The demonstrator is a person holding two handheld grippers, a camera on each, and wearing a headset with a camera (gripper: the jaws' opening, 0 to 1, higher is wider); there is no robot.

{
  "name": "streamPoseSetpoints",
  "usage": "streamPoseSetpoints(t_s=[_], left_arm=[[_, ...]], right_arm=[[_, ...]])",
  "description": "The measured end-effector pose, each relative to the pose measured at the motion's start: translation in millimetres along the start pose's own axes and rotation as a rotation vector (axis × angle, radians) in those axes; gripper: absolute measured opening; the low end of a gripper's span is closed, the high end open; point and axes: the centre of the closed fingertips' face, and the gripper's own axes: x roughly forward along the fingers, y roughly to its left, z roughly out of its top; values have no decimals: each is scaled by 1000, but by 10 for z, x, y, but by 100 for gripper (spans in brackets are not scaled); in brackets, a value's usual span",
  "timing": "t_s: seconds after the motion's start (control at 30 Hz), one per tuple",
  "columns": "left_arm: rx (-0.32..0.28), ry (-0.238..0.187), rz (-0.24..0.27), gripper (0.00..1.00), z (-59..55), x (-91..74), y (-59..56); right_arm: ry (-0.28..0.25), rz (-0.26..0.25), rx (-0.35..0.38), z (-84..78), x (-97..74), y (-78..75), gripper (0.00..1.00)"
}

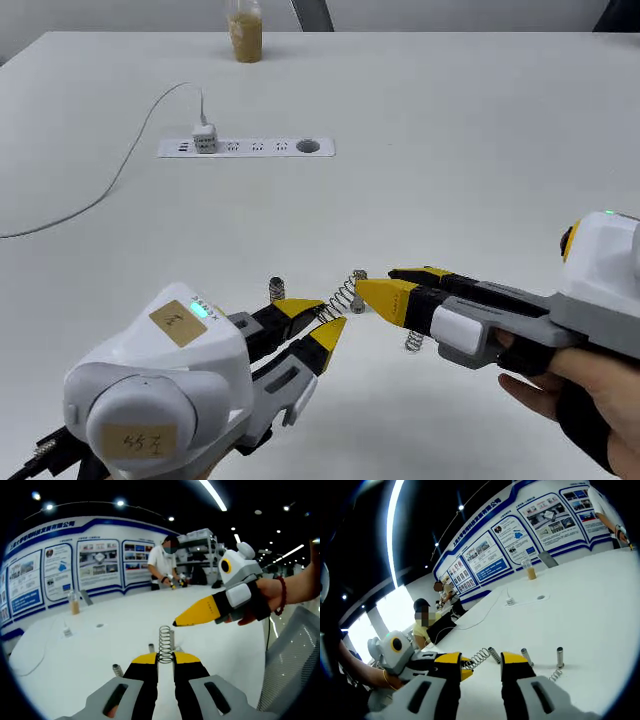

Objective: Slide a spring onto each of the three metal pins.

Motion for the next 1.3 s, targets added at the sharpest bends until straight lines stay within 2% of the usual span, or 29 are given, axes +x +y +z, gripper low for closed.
streamPoseSetpoints(t_s=[0.27,0.63,0.73,0.9,1.13,1.3], left_arm=[[-25,-40,-29,11,59,-29,-47],[-28,-87,-56,11,165,-63,-103],[-30,-93,-56,11,183,-70,-105],[-33,-86,-53,11,181,-68,-97],[-7,-61,-40,11,149,-48,-85],[5,-39,-36,11,123,-26,-80]], right_arm=[[1,19,57,-56,66,63,29],[-67,60,172,15,123,142,18],[-76,65,199,34,121,129,15],[-86,106,266,57,114,172,12],[-89,121,214,58,124,227,11],[-82,113,153,55,137,234,11]])
